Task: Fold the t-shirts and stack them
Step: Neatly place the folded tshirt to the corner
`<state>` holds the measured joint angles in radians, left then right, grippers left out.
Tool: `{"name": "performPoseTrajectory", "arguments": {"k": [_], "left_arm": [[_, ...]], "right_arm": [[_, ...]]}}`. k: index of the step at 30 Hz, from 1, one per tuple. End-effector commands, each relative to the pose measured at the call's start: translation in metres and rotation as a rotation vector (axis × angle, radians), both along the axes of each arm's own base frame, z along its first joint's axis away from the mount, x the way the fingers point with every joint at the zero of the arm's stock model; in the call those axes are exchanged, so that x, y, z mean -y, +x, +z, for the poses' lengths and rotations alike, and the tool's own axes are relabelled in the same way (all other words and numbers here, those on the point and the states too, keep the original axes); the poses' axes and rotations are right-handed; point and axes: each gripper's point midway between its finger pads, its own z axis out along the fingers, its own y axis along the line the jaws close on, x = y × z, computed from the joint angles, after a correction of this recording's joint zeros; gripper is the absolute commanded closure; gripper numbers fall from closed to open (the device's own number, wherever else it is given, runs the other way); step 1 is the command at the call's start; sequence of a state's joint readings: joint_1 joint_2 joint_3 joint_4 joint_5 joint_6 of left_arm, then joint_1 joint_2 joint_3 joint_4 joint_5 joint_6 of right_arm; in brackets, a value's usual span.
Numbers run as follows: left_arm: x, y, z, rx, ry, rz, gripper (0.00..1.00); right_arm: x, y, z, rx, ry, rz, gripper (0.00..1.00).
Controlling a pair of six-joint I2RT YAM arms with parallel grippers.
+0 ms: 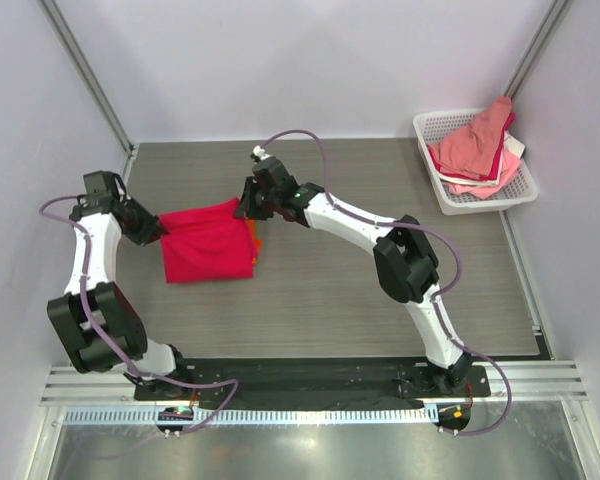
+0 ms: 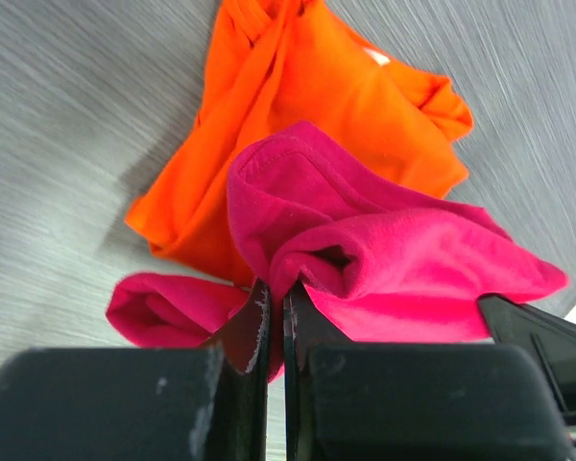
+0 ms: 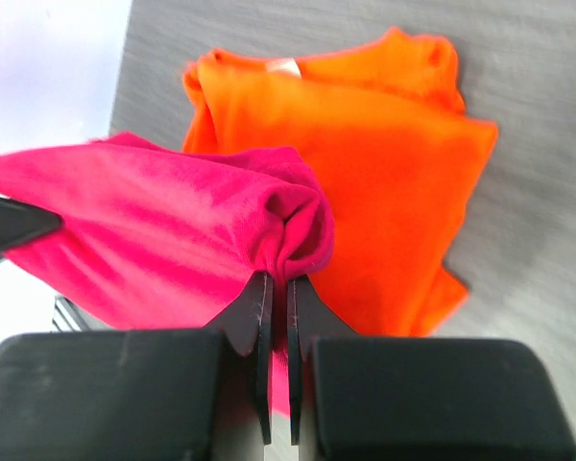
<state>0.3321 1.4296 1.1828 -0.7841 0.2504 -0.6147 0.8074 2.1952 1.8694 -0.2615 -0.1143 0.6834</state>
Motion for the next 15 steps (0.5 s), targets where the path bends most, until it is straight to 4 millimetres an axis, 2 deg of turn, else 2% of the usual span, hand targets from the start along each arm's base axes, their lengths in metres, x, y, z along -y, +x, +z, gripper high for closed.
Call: {"name": "performPoseTrajectory", "arguments": {"k": [1, 4, 5, 6, 7, 8, 9, 10, 11, 12, 14, 15], "left_arm": [[-0.01, 0.019, 0.012, 0.039, 0.002, -0.007, 1.0], [-0.014, 0.031, -0.001, 0.016, -0.009, 0.015, 1.0], [-0.015, 0.035, -0.004, 0.014, -0.02, 0.02, 1.0], [-0.015, 0.042, -0.011, 0.006, -0.034, 0.027, 1.0], [-0.016, 0.05, -0.012, 0.017, -0.041, 0.032, 1.0], [-0.017, 0.053, -0.015, 0.009, -0.044, 0.032, 1.0], [-0.019, 0.058, -0.017, 0.013, -0.046, 0.041, 0.97], [-0.019, 0.063, -0.029, -0.013, -0.061, 0.042, 0.95], [-0.022, 0.07, -0.028, -0.008, -0.061, 0.045, 0.92], [-0.023, 0.072, -0.034, -0.026, -0.065, 0.048, 0.8], [-0.023, 0.078, -0.047, -0.049, -0.077, 0.061, 0.54], [-0.026, 0.085, -0.046, -0.032, -0.059, 0.066, 0.36]], "right_arm": [[-0.009, 0.021, 0.031, 0.056, 0.053, 0.007, 0.99], [-0.015, 0.033, 0.02, 0.046, 0.058, 0.002, 0.99], [-0.016, 0.039, 0.026, 0.058, 0.071, -0.001, 0.99], [-0.016, 0.044, 0.014, 0.048, 0.062, -0.006, 0.99], [-0.016, 0.054, 0.011, 0.044, 0.071, -0.017, 0.99], [-0.016, 0.057, 0.019, 0.055, 0.083, -0.018, 0.99], [-0.016, 0.063, 0.009, 0.044, 0.079, -0.026, 0.99], [-0.015, 0.066, 0.005, 0.04, 0.079, -0.031, 0.99], [-0.015, 0.072, 0.008, 0.049, 0.091, -0.035, 0.99], [-0.013, 0.077, -0.004, 0.034, 0.084, -0.044, 0.98], [-0.013, 0.083, -0.009, 0.03, 0.095, -0.051, 0.92], [-0.01, 0.087, -0.014, 0.024, 0.096, -0.064, 0.89]]}}
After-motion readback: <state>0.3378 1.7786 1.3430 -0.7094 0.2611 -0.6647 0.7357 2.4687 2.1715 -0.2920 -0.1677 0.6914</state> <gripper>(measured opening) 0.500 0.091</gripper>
